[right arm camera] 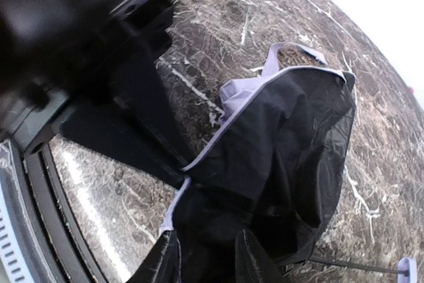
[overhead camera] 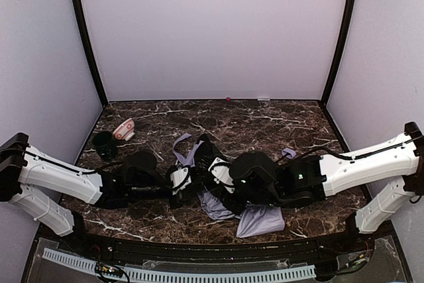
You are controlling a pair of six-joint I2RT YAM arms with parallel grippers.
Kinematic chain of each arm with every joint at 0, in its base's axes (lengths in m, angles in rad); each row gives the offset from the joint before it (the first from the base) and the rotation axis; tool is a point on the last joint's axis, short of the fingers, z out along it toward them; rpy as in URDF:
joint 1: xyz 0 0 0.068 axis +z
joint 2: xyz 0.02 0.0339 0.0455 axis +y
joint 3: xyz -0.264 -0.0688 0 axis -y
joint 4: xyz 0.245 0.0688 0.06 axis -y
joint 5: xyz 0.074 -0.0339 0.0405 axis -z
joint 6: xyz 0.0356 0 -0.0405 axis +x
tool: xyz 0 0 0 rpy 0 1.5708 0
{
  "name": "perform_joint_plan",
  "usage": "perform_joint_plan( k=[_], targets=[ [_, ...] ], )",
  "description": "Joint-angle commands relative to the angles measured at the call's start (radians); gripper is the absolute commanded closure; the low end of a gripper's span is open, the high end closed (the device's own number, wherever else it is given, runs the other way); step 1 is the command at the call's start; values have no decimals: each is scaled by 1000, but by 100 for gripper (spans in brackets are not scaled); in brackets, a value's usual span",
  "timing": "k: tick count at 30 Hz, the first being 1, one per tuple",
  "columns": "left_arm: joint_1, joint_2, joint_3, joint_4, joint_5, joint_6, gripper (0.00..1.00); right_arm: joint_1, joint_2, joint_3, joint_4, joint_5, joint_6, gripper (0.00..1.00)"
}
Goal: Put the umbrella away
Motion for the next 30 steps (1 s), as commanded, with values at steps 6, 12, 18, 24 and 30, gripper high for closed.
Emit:
perform_joint_plan(
  k=[6, 12, 18, 24, 30],
  targets=[
    [-4, -58, 25, -48, 12, -15, 100, -40, 56, 47, -43, 42, -7, 70],
    [-4, -18, 88, -147, -76, -7, 100, -38, -61, -24, 24, -115, -63, 60],
    [-3, -27, 118, -171, -72, -28, 100, -35, -125, -108, 159, -201, -106, 51],
    [-4, -42, 108, -157, -34, -41, 100, -52, -87, -126, 202, -165, -126, 45],
    [-4, -53, 98, -137, 3, -47, 100, -106, -86, -180, 292, -160, -129, 43]
  ],
)
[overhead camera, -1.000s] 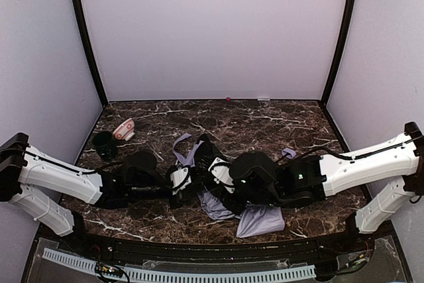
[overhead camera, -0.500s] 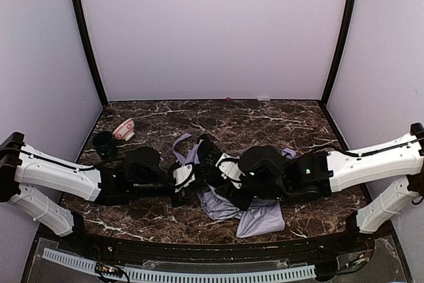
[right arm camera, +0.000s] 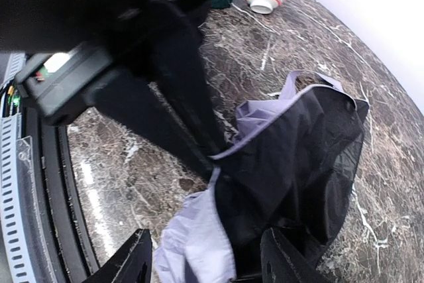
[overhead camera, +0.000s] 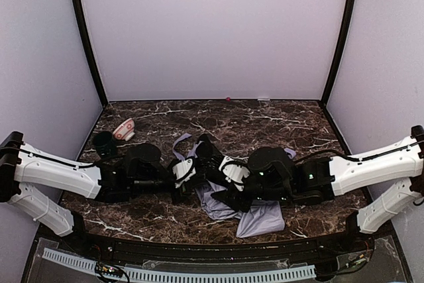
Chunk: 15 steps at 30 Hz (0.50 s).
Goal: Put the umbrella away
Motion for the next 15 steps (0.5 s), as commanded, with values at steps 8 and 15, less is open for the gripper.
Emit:
perform_joint_plan(
  k=[8, 15],
  targets=[
    [0, -21, 10, 31, 42, -46, 100, -40, 55, -48, 166, -86, -11, 57],
    [2, -5, 35, 22, 24, -71, 100, -57, 36, -59, 179, -131, 7, 94]
  ],
)
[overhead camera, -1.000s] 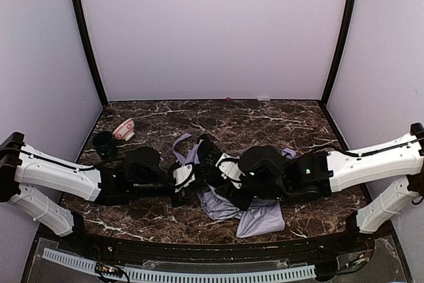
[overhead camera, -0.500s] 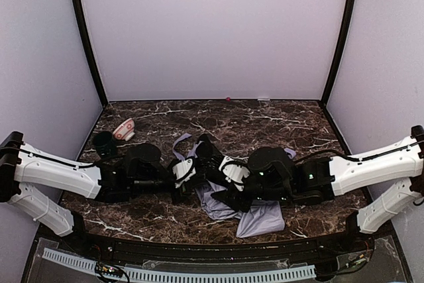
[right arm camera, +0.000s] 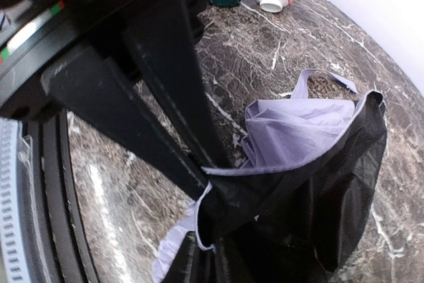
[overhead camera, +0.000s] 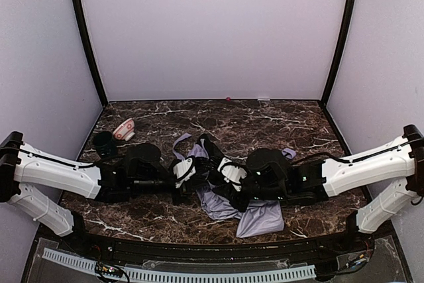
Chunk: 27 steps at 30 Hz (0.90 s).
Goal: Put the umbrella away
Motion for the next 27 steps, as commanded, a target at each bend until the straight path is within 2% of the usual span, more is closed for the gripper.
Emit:
perform_joint_plan(
  k=[1, 4, 5, 7, 8, 9, 12, 16, 20, 22, 27],
  targets=[
    [3, -7, 32, 18, -4, -28, 100, -22, -24, -16, 56, -71, 13, 100],
    [13, -11, 32, 7, -3, -40, 98, -47, -60, -29, 65, -129, 30, 100],
    [15, -12, 31, 4, -3, -41, 84, -64, -71, -31, 69, -146, 41, 100],
    [17, -19, 9, 3, -5, -29, 44, -97, -101, -31, 75, -182, 71, 100],
    [19, -26, -12, 14, -5, -23, 34, -118, -111, -29, 75, -206, 85, 100],
    [20, -35, -41, 34, -9, -18, 30, -137, -120, -27, 75, -230, 97, 100],
    [18, -39, -94, 58, 21, 23, 26, -170, -131, -27, 90, -276, 127, 100],
    [-1, 51, -15, -14, 81, 28, 15, -193, -124, -19, 101, -294, 156, 100],
    [-6, 158, 28, 70, 42, 4, 11, -231, -130, -23, 140, -335, 199, 100],
    [-6, 207, 54, 72, 32, 6, 16, -249, -136, -26, 155, -343, 226, 100],
    [-6, 325, 144, -22, 24, 35, 35, -306, -154, -42, 182, -374, 285, 100]
  ],
)
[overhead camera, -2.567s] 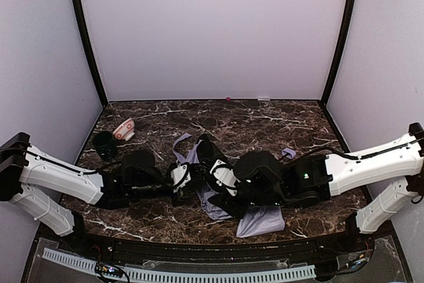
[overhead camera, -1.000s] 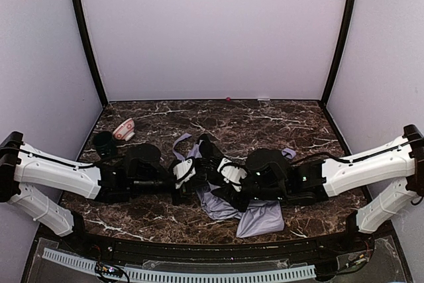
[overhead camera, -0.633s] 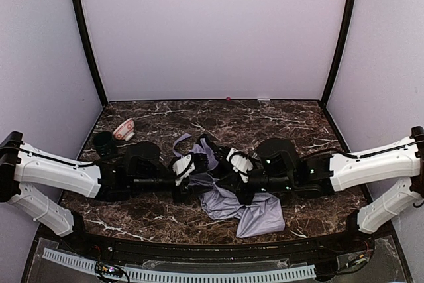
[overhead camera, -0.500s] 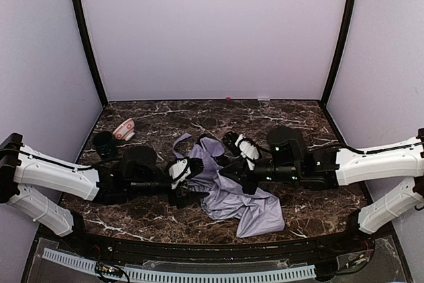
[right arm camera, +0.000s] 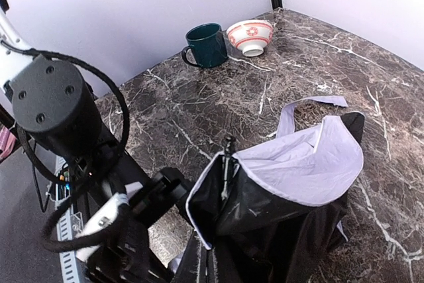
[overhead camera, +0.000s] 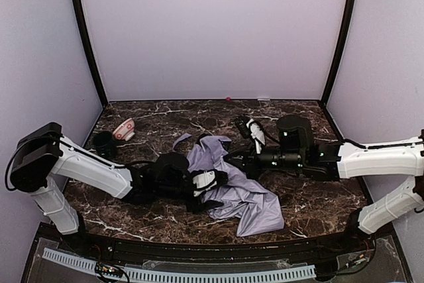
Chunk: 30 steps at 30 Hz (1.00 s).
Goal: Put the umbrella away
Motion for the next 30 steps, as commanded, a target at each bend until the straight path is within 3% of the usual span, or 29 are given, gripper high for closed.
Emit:
perform_joint_plan(
  k=[1, 5, 7, 11, 17, 23, 27, 30],
  targets=[
    [-3, 70, 70, -59, -30, 28, 42, -48, -39, -14, 73, -44, 76, 100],
    [-1, 70, 35, -48, -41, 70, 85, -113, -70, -33, 30, -23, 105, 100],
    [4, 56, -4, -31, -11, 96, 99, -166, -90, -53, 14, -17, 126, 100],
    [58, 49, -35, -37, 112, 131, 100, -288, -88, -59, -8, -61, 149, 100],
    [140, -2, -59, -96, 368, 192, 100, -396, 35, -47, -63, -88, 142, 100],
    [169, -15, -51, -185, 440, 218, 100, -428, 181, -88, -53, -79, 172, 100],
    [183, 29, -22, -200, 453, 210, 100, -420, 319, -71, 35, -223, 190, 100],
    [199, 52, 10, -224, 457, 212, 100, -414, 365, -22, -27, -249, 152, 93]
  ],
)
